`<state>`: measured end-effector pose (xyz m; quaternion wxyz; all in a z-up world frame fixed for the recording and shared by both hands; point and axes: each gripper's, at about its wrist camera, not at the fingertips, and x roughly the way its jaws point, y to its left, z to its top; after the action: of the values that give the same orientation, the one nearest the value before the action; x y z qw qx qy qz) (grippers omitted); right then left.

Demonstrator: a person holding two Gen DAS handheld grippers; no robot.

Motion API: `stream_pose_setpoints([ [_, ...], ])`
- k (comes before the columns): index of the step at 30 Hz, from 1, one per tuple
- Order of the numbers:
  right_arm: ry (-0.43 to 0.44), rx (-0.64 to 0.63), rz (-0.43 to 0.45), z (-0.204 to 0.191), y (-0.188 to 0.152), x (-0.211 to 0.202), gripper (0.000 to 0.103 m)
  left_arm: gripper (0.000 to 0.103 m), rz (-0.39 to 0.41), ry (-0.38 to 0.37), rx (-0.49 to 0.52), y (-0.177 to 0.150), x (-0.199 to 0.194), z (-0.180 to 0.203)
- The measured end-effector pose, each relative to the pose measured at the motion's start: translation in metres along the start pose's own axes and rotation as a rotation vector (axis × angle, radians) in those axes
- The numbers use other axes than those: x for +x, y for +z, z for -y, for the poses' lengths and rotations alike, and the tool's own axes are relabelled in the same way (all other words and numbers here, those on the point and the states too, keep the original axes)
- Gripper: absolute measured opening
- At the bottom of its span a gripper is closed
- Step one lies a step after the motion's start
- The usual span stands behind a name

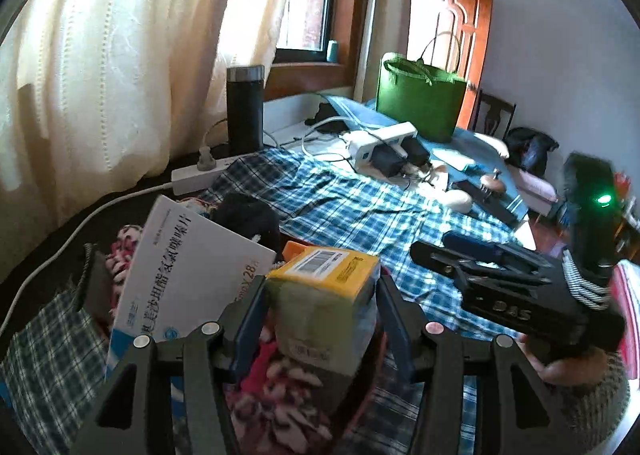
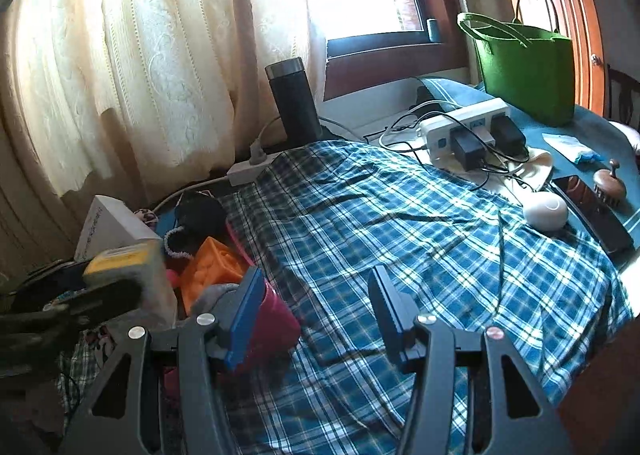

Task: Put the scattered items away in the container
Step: 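Lower the yellow box and grey sock into the red box and open both grippers, then move both grippers back toward the white plastic bag and blue cracker packet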

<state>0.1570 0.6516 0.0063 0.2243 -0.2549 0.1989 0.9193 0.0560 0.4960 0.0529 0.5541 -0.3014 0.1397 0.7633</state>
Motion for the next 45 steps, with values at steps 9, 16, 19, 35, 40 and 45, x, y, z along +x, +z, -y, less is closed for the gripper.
stream_pose_setpoints([
  [9, 0.041, 0.01, -0.023, -0.004, -0.008, 0.008, 0.058, 0.063, -0.021, -0.009, 0.009, 0.0, 0.013, -0.001],
  [16, 0.07, -0.005, 0.013, -0.015, -0.007, -0.01, 0.058, 0.065, 0.063, -0.013, -0.031, -0.001, -0.034, -0.017],
  [19, 0.088, -0.013, 0.032, -0.023, -0.006, -0.019, 0.058, 0.065, 0.084, 0.015, -0.071, -0.005, -0.055, -0.034],
  [35, 0.054, -0.112, -0.019, -0.08, 0.0, 0.009, 0.069, 0.065, 0.108, 0.154, -0.297, -0.06, -0.127, -0.125],
  [40, 0.021, -0.145, -0.039, -0.084, -0.002, 0.003, 0.069, 0.065, 0.115, 0.198, -0.352, -0.079, -0.15, -0.155],
  [45, -0.007, -0.188, -0.06, -0.092, -0.013, -0.008, 0.069, 0.065, 0.136, 0.282, -0.419, -0.101, -0.186, -0.192],
])
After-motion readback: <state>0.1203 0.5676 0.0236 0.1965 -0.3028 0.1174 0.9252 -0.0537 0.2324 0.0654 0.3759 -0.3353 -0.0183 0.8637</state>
